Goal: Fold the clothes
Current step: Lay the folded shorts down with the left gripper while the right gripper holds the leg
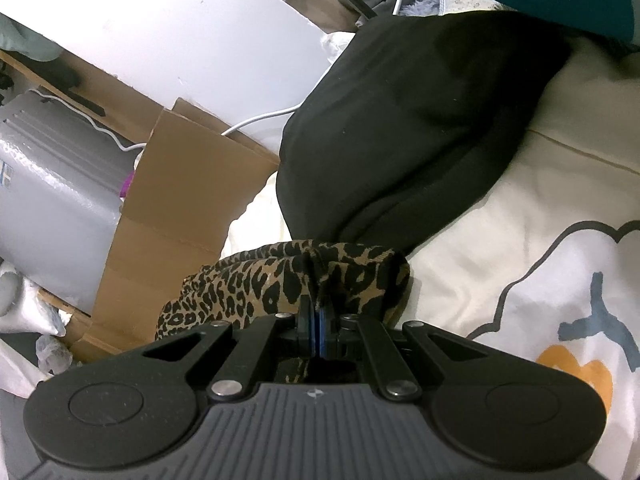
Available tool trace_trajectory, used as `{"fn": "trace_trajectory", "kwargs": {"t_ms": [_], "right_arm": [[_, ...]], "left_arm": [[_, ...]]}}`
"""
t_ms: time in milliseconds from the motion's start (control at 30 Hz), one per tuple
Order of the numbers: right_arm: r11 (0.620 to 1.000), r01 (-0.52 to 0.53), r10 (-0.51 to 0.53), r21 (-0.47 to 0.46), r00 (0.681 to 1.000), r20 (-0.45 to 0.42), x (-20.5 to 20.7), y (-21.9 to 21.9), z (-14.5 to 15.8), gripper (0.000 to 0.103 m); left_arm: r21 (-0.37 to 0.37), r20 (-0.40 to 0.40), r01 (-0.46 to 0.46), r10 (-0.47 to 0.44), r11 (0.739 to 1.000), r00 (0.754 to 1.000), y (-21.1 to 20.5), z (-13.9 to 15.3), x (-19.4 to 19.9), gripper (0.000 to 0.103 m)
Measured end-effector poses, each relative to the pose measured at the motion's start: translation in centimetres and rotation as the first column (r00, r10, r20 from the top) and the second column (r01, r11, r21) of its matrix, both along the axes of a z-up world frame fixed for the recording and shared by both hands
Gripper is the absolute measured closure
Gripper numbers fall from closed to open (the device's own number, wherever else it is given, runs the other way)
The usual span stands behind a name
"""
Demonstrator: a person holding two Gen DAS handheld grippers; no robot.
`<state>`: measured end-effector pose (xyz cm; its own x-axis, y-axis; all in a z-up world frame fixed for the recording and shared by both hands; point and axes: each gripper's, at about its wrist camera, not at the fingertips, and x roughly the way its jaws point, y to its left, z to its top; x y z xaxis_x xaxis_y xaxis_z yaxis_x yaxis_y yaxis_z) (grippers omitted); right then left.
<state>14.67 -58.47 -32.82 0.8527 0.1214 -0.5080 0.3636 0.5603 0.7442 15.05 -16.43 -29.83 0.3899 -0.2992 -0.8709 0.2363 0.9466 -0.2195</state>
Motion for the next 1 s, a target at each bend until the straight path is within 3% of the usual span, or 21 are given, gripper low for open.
{"fn": "trace_trajectory", "kwargs": {"t_ms": [100, 267, 433, 567, 600, 667, 800, 1000], "right_arm": [[1.0, 0.001, -0.001, 0.001, 1.0, -0.005, 0.0, 0.1, -0.1, 0.103], [1.0, 0.008, -0.008, 0.004, 1.0, -0.014, 0.1, 0.2, -0.4, 0.103], [1.0, 0.008, -0.007, 0.004, 1.0, -0.019, 0.1, 0.1, -0.4, 0.103], [1.0, 0.007, -0.007, 0.003, 1.0, -0.02, 0.1, 0.1, -0.5, 0.103], [1.0, 0.007, -0.007, 0.003, 1.0, -0.02, 0.1, 0.1, -0.5, 0.103], [1.0, 0.009, -0.009, 0.004, 1.0, -0.02, 0.0, 0.1, -0.5, 0.103], [1.0, 0.024, -0.024, 0.002, 1.0, -0.006, -0.3, 0.1, -0.3, 0.103], [0.999, 0.036, -0.036, 0.013, 0.999, 0.013, -0.9, 0.6, -0.2, 0.102]], "left_arm": [[-0.04, 0.035, -0.101, 0.103, 0.994, 0.994, 1.2, 1.0, 0.7, 0.058], [-0.124, -0.04, -0.209, 0.206, 0.97, 0.978, 1.5, 0.4, 1.6, 0.058], [-0.114, -0.114, -0.283, 0.271, 0.952, 0.956, 0.3, -1.5, 1.0, 0.058], [-0.113, -0.116, -0.316, 0.304, 0.942, 0.946, -0.1, -2.2, 0.4, 0.06], [-0.115, -0.11, -0.307, 0.295, 0.945, 0.949, -0.2, -2.2, 0.4, 0.077], [-0.096, -0.1, -0.259, 0.249, 0.961, 0.963, -0.4, -2.2, 0.4, 0.097], [-0.008, -0.044, -0.154, 0.153, 0.988, 0.987, -0.3, -1.1, 0.6, 0.099], [0.071, 0.012, 0.018, -0.019, 0.997, 1.0, 0.0, 1.2, 1.1, 0.099]]}}
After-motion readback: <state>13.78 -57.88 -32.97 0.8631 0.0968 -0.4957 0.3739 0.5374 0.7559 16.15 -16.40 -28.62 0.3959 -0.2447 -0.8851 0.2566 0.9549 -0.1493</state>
